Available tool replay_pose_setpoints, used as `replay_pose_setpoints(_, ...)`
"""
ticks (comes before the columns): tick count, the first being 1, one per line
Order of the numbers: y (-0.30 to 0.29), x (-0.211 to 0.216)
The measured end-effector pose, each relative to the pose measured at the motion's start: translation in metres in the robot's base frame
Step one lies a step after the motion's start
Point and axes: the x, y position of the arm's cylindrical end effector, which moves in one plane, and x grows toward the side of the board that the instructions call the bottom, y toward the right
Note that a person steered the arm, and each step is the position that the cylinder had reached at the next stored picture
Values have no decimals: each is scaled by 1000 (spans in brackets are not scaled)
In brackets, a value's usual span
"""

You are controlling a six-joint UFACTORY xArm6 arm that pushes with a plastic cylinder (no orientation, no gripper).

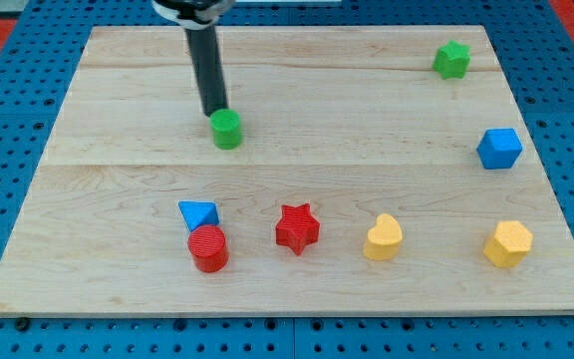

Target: Slide green star closer to the green circle

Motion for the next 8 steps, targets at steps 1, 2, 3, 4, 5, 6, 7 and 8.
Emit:
replay_pose_setpoints(1,-27,-7)
replay_pose_setpoints(2,32,-28)
replay_pose_setpoints(3,140,-29)
replay_pose_setpoints(4,241,-32)
replay_pose_setpoints(5,331,-33)
replay_pose_setpoints(6,343,-79)
replay_pose_setpoints(7,324,-97)
replay_pose_setpoints(8,262,-97)
